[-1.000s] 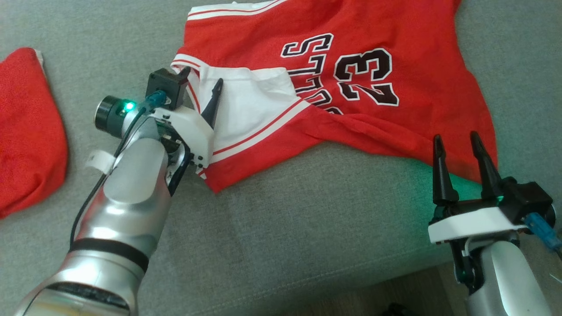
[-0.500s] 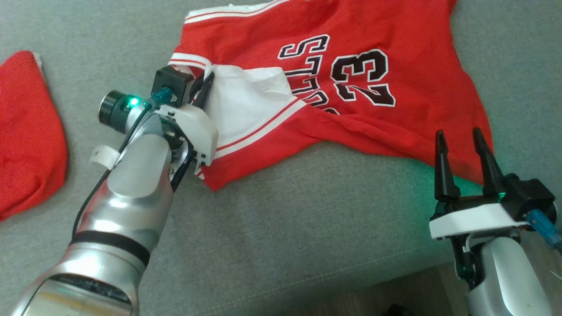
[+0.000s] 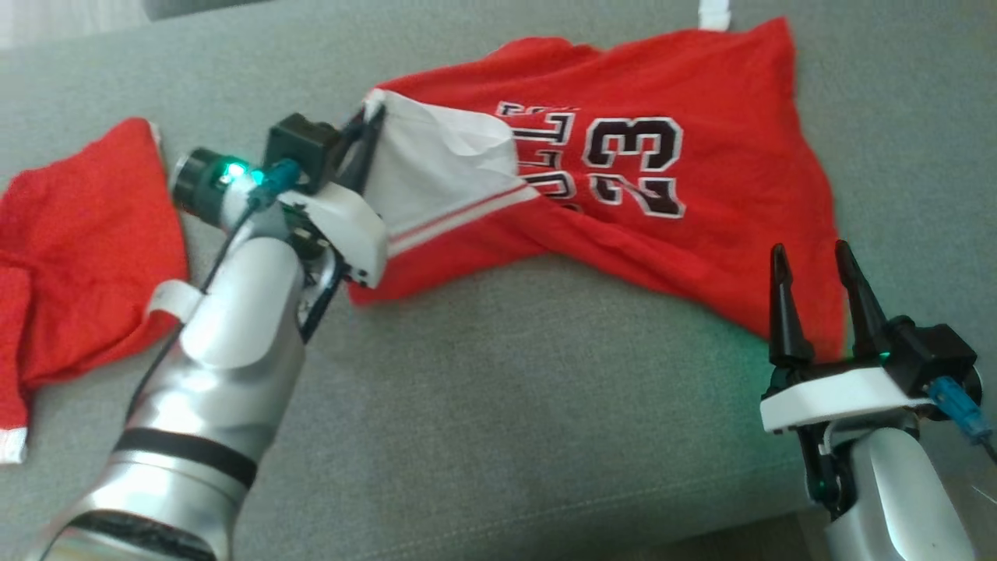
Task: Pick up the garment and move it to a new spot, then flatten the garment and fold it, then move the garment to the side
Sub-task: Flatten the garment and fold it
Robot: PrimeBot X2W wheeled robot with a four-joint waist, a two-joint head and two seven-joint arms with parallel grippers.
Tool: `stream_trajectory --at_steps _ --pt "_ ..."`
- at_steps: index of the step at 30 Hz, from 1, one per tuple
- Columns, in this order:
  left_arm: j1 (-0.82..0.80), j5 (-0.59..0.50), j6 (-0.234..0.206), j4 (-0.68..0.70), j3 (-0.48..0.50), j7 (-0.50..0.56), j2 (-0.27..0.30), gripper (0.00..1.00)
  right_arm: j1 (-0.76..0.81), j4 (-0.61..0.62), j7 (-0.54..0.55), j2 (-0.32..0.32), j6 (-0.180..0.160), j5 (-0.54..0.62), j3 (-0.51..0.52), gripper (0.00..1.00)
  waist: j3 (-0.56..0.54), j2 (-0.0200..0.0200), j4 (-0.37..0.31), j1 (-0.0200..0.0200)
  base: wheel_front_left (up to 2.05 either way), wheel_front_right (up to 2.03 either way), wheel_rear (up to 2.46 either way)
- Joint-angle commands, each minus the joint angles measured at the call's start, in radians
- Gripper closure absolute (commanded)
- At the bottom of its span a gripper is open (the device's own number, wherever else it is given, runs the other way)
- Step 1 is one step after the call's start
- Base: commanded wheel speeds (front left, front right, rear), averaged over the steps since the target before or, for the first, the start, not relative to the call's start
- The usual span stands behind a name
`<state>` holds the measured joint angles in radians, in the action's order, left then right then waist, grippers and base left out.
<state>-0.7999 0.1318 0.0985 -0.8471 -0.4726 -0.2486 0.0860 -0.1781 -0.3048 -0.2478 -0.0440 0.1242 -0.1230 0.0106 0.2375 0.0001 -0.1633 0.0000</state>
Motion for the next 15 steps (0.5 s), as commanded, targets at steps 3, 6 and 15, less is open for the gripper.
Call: stream_trajectory --at_steps 3,6,15 --pt "-0.042 -0.023 -0.030 0.080 0.034 -0.013 0.057 1.00 -0.016 0.024 -0.010 -0.006 0.007 -0.003 -0.029 0.00 -0.020 -0.0001 0.008 0.0000 0.00 0.00 0.00" --pt "-0.043 -0.060 -0.047 0.159 0.021 -0.013 0.077 1.00 -0.021 0.021 -0.010 -0.006 0.007 -0.004 -0.037 0.00 -0.026 -0.0001 0.008 0.0000 0.00 0.00 0.00" --pt "0.199 -0.149 -0.038 0.455 -0.120 -0.013 0.149 1.00 0.007 0.003 -0.012 -0.006 0.007 -0.021 -0.032 0.00 -0.082 -0.0001 0.023 0.0000 0.00 0.00 0.00"
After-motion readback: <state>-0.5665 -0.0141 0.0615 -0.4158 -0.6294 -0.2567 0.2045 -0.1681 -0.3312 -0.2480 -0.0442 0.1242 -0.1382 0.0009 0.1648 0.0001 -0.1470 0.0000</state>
